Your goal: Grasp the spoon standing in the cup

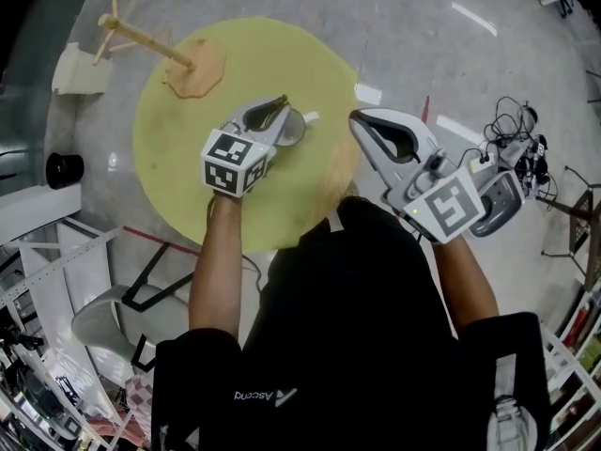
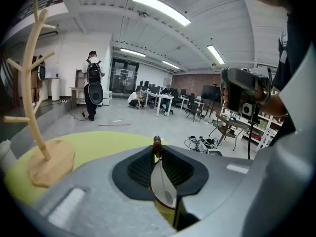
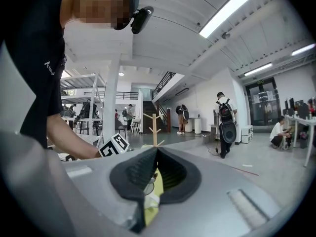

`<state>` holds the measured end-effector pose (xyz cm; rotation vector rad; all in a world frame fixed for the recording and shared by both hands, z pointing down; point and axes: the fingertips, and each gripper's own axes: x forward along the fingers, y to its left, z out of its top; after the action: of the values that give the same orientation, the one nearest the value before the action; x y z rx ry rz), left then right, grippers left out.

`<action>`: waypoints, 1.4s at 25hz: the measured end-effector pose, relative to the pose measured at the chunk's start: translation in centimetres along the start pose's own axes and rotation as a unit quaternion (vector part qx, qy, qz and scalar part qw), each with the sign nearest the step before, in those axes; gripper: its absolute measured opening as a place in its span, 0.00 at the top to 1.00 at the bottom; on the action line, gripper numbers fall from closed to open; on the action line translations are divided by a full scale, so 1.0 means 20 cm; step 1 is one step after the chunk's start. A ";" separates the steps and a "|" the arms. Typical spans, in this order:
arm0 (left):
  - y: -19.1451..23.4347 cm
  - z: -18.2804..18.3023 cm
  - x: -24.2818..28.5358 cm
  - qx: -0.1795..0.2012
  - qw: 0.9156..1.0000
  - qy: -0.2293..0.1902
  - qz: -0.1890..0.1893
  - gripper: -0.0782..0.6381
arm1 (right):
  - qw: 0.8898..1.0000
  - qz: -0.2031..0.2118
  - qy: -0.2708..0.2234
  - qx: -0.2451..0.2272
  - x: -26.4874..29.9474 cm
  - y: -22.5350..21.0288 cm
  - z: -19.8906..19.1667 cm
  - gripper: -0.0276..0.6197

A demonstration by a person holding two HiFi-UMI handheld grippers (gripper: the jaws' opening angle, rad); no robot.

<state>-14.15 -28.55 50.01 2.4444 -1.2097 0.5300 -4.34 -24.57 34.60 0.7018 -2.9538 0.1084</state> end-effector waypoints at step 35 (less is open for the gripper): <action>-0.41 0.73 -0.94 0.009 0.941 -0.297 0.164 0.82 | 0.994 0.060 -0.085 -0.020 -0.16 0.20 0.31 0.95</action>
<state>-15.63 -18.01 27.17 2.5109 -1.8686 -0.1459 -3.80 -20.18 27.93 0.5527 -3.1507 -0.0024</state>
